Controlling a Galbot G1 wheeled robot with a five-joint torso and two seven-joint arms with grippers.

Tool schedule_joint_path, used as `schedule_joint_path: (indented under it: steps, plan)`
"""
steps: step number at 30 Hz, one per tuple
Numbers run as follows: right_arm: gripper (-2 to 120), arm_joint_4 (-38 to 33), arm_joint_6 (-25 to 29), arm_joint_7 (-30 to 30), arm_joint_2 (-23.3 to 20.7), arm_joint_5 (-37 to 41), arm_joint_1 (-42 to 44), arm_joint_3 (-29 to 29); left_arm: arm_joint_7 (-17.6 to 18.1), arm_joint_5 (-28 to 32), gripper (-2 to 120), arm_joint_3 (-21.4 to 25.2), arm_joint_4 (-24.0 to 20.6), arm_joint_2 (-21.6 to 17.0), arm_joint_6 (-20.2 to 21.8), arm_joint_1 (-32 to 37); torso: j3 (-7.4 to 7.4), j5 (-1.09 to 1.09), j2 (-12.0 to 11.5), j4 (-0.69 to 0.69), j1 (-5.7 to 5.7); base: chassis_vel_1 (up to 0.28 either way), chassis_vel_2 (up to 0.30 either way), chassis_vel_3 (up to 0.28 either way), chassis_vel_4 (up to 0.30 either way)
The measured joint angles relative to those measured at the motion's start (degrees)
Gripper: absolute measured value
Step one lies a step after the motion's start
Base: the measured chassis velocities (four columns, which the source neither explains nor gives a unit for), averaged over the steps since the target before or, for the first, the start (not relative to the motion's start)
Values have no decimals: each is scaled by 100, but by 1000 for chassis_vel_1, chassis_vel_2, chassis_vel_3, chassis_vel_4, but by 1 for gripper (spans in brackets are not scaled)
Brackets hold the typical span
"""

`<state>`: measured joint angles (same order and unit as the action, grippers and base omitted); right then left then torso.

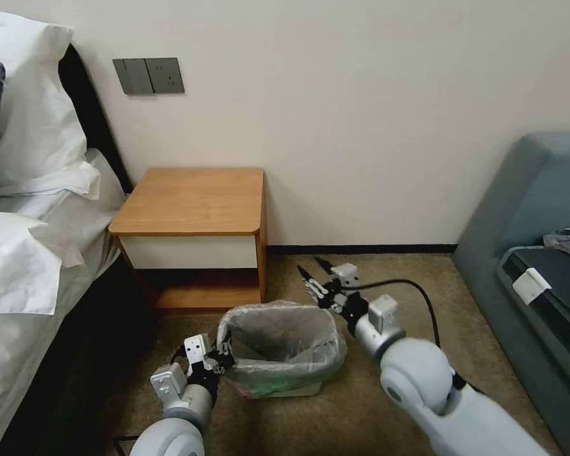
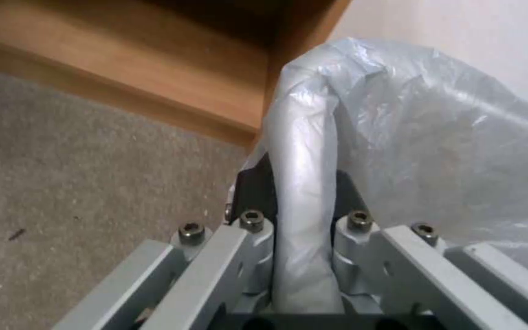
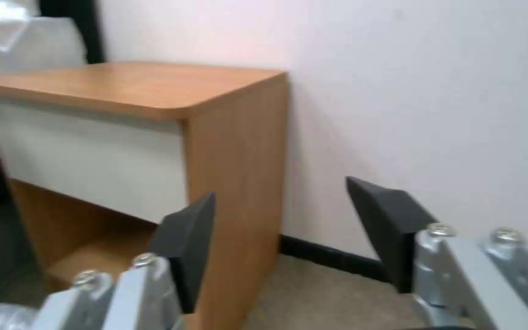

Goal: Pick up the garbage bag from the table and place it over the trash can.

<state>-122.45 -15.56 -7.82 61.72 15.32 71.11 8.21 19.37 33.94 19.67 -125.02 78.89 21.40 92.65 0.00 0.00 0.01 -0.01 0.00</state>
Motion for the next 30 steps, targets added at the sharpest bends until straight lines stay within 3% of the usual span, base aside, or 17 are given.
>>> schedule_joint_path:
  steps: [10,24,30]
  plan:
    - [98,-11,153,-58,177,-125,302,243,-17,-108,7,-129,142,-22,-43,40,0,0,0,1,0,0,0,0,0]
    - [100,56,20,-41,164,32,209,242,153,-227,7,-158,363,49,23,-2,1,0,0,1,0,0,0,0,0]
    - [100,67,-32,-27,144,43,174,223,142,-361,27,-119,327,40,126,39,1,1,0,1,0,0,0,0,0]
